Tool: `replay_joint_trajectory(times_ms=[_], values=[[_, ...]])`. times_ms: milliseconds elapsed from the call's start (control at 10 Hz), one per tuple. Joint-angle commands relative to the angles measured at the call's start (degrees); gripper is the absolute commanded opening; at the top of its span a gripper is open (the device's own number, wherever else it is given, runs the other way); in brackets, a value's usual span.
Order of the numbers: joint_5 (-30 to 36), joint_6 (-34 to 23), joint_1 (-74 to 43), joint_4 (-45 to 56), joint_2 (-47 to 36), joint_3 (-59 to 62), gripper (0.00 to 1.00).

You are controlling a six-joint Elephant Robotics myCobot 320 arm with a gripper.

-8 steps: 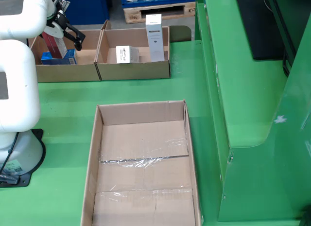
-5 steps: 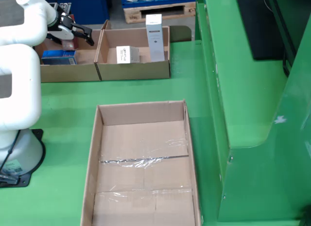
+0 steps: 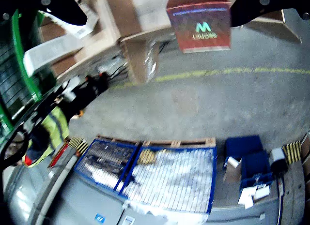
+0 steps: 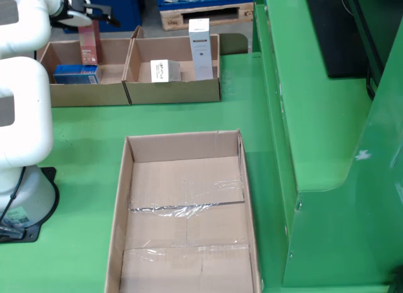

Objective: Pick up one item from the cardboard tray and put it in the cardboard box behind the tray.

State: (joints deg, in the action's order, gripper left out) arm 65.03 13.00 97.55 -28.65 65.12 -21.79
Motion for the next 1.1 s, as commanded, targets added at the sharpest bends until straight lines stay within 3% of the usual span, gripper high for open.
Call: replay_joint_trajectory(times_ms=[0, 400, 1000], values=[[-10.4, -1.6, 3.5, -0.7, -5.7, 21.8, 1.0], [-10.4, -5.3, 9.6, -0.7, -11.7, 21.8, 1.0], [-10.4, -2.1, 7.6, -0.7, -14.3, 21.8, 1.0]])
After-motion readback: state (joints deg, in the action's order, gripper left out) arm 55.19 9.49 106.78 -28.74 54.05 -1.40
